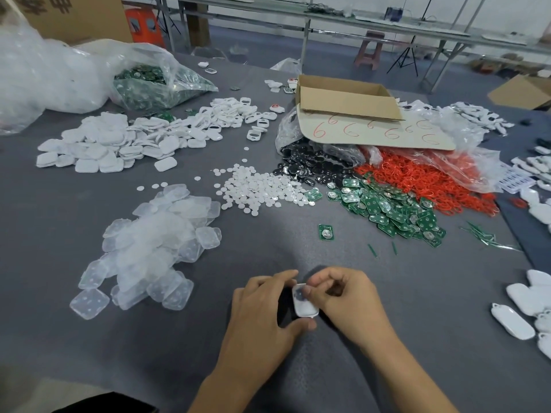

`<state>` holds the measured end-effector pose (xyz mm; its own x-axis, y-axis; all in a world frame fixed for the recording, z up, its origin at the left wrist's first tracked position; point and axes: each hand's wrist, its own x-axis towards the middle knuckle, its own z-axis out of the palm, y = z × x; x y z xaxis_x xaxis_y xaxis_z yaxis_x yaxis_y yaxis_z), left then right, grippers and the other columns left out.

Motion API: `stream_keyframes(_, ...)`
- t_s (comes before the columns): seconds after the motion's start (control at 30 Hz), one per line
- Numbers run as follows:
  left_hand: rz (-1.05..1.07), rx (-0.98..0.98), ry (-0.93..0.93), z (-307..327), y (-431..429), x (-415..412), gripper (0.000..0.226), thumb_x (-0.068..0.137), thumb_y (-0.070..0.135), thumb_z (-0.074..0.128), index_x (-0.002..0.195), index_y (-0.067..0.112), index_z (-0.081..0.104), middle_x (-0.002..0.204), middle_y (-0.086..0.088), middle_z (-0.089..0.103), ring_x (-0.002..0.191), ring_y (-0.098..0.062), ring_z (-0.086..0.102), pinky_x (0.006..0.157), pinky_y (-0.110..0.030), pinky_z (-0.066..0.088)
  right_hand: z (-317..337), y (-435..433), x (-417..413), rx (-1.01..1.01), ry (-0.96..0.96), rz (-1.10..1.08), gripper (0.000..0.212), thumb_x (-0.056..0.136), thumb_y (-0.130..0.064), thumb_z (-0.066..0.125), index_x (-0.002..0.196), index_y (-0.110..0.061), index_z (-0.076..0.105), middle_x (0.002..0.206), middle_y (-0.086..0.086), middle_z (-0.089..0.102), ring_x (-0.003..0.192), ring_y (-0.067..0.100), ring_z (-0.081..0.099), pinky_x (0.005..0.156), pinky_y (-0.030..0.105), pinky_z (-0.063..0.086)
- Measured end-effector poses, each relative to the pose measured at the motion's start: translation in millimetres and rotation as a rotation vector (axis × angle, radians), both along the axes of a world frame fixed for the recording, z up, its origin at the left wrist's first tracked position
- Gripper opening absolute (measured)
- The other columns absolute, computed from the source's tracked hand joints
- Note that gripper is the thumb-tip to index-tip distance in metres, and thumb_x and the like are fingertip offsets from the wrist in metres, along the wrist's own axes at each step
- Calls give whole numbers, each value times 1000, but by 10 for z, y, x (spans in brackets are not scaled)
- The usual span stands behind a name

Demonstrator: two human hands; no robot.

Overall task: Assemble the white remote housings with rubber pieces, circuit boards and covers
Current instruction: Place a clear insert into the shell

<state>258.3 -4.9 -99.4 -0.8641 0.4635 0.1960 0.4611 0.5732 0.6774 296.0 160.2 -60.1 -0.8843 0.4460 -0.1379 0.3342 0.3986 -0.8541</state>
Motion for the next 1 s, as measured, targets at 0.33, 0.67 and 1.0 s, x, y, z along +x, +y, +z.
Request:
stream_keyframes(0.33, 0, 2, -20, 30, -1, 8, 70, 62, 67, 71, 127, 51, 51, 116, 42, 53, 124, 14, 36, 101, -7, 16, -52, 57, 180, 326, 190, 197, 34, 75, -9, 84, 83, -41, 76, 84, -16, 64, 72, 9, 62, 64, 8, 41)
stream_keyframes(0.67, -45, -19, -9, 96, -3, -10, 62, 68, 62, 69, 126, 50, 49, 122, 42, 48, 121, 12, 37, 100, -13, 20, 112, 316, -135, 339, 188, 20, 24, 85, -22, 77, 102, -39, 74, 90, -10, 63, 78, 1, 60, 70, 10, 45)
stream_keyframes(1.0, -50, -12, -16, 158, 153, -224, 66, 75, 59, 65, 137, 49, 43, 120, 35, 52, 120, 7, 40, 101, -11, 21, 38, 762, -876, 472, -42, 133, 21, 87, -18, 76, 102, -25, 63, 96, -7, 56, 95, 18, 54, 76, 23, 39)
